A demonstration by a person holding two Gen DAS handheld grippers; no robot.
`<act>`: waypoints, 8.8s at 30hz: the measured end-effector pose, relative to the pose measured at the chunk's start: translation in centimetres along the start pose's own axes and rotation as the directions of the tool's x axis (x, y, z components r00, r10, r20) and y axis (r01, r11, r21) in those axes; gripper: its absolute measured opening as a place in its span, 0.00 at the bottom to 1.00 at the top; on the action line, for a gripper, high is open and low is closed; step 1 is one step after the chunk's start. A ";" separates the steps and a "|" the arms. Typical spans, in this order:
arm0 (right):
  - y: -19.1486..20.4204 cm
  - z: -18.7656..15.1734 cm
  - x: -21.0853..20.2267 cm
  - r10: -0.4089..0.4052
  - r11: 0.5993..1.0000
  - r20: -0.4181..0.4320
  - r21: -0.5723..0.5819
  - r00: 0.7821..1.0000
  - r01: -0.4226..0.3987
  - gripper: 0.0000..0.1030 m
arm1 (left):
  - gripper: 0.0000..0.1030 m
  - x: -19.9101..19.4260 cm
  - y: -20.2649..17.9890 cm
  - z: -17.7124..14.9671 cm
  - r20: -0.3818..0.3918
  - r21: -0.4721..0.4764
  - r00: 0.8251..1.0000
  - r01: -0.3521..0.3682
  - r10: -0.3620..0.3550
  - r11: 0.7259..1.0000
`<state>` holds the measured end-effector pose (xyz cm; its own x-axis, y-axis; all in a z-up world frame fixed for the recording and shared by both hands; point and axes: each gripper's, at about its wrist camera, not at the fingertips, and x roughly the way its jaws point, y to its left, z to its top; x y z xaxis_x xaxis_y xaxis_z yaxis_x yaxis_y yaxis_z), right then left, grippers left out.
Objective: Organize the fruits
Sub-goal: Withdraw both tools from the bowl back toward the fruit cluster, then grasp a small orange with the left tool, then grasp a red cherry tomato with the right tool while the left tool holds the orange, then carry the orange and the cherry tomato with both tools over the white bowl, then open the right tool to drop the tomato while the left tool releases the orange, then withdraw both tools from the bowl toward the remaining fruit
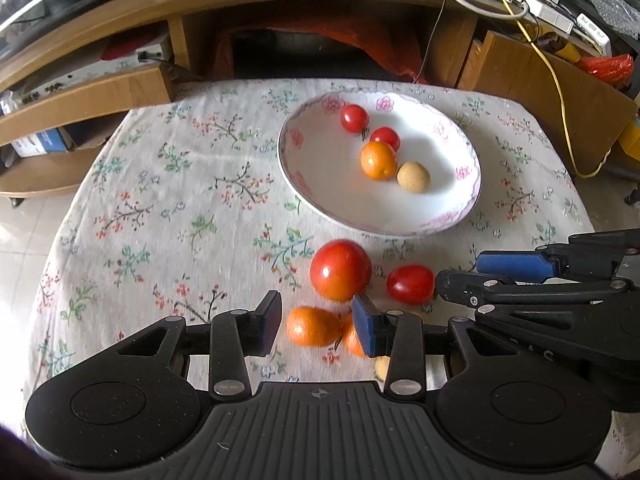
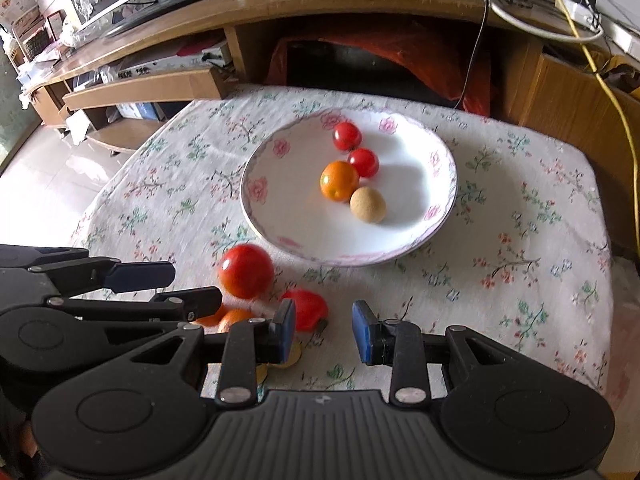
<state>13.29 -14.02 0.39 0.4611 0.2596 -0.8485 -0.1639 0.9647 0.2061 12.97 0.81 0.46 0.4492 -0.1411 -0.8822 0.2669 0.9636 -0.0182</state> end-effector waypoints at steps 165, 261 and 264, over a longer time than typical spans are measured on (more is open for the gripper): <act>-0.8 -5.2 -1.5 -0.058 0.993 -0.040 -0.108 0.997 0.054 0.31 | 0.39 -0.3 -0.4 -3.8 -0.035 0.032 0.999 0.013 -0.012 0.999; -4.6 5.9 2.3 -0.059 0.997 0.109 0.046 0.992 0.055 0.33 | 0.56 3.5 -2.0 6.9 0.064 0.038 0.996 -0.059 0.056 0.998; -4.6 5.8 1.8 -0.059 0.997 0.117 0.049 0.991 0.053 0.33 | 0.58 3.2 -1.9 6.8 0.071 0.034 0.996 -0.056 0.054 0.998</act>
<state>19.91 -17.74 0.69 0.5688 0.2059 -0.7963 -0.0966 0.9782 0.1839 19.69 -3.00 0.86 0.5221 -0.1048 -0.8464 0.2701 0.9617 0.0475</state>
